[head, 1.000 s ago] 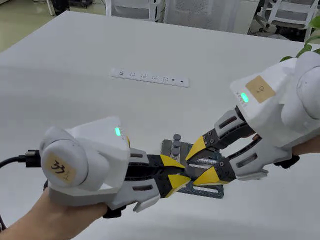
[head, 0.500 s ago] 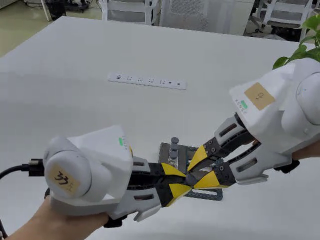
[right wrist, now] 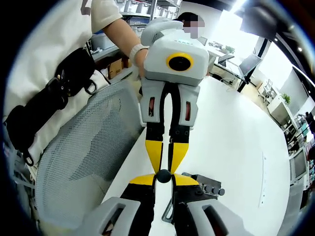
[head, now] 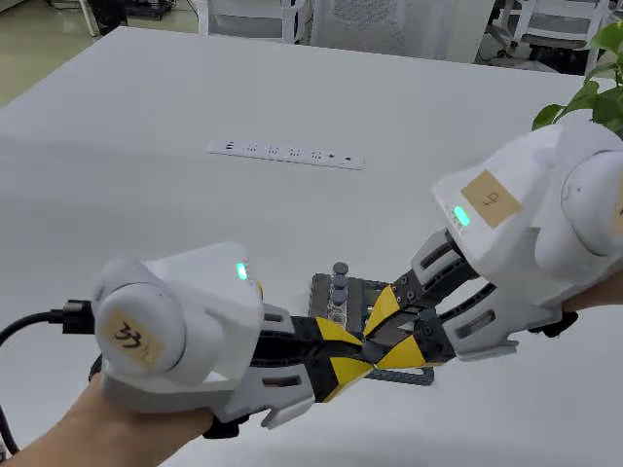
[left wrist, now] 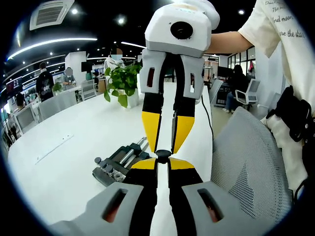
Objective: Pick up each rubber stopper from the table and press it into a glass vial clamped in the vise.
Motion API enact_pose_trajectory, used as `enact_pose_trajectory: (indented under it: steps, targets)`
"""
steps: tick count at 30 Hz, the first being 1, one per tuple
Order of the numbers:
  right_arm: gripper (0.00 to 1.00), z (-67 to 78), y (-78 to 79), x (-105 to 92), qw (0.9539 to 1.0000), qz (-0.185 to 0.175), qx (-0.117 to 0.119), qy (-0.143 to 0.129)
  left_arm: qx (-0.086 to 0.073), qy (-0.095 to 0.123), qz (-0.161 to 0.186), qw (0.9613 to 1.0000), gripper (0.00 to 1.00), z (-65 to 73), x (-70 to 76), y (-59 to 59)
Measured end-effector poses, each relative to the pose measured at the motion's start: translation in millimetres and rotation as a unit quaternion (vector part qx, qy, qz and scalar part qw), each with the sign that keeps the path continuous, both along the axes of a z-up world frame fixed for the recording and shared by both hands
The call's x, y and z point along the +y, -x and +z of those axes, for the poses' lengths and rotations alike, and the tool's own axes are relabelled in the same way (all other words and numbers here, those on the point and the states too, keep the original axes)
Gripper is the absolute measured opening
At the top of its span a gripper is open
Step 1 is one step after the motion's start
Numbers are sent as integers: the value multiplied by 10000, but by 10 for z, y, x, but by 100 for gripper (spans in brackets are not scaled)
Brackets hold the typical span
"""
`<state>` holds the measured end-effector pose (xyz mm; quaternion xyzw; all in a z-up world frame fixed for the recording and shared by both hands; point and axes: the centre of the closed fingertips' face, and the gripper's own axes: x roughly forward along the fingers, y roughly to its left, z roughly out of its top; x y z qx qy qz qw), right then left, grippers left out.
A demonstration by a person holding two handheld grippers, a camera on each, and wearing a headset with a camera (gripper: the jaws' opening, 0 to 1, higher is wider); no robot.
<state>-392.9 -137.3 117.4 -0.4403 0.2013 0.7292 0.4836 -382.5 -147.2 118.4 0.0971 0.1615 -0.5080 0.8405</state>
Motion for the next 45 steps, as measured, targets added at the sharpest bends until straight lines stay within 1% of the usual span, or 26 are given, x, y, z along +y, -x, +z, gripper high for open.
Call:
enact_pose_trajectory:
  steps: [2, 4, 6, 7, 9, 10, 12, 17, 23, 28, 29, 34, 36, 45]
  targets:
    - [8, -9, 6, 0, 10000, 0, 14, 36, -21, -30, -19, 10000, 3, -6, -2, 7]
    - [8, -19, 9, 1, 10000, 60, -40, 62, -7, -49, -20, 10000, 3, -16, 2, 9]
    - [8, -22, 18, 9, 9999, 94, -39, 74, 13, -32, -22, 10000, 3, -18, -1, 12]
    - [8, -26, 13, 6, 9999, 111, -61, 98, -11, -53, -25, 10000, 3, -22, -2, 9]
    - [8, -25, 14, 18, 9996, 224, -160, 71, 23, -33, -9, 10000, 3, -22, -5, 8]
    - [8, -30, 10, 15, 9996, 213, -174, 85, 23, -29, -3, 10000, 3, -23, 0, 5]
    - [8, -26, 11, 17, 9997, 204, -136, 95, 25, -22, -9, 10000, 3, -21, -3, 13]
    - [8, -42, 0, 7, 9995, 255, -128, 152, 43, -30, -20, 10000, 3, -29, -12, 15]
    - [8, -44, -21, -9, 9995, 248, -94, 183, 45, 20, -1, 10000, 3, -24, -17, 11]
    - [9, -50, -68, -41, 9995, 187, -144, 202, 55, 36, 2, 10000, 3, -22, -16, 14]
    - [9, -45, -60, -45, 9996, 153, -87, 200, 70, 66, 16, 10000, 3, -18, -14, 13]
    - [9, -31, -37, -27, 9997, 187, -54, 152, 74, 68, 27, 9999, 3, -19, -12, 10]
    - [8, -25, -21, -15, 9998, 175, -8, 135, 83, 79, 24, 9999, 3, -16, -16, 14]
    - [8, -24, -10, -14, 9995, 283, -75, 129, 68, 93, 41, 9999, 3, -15, -4, 19]
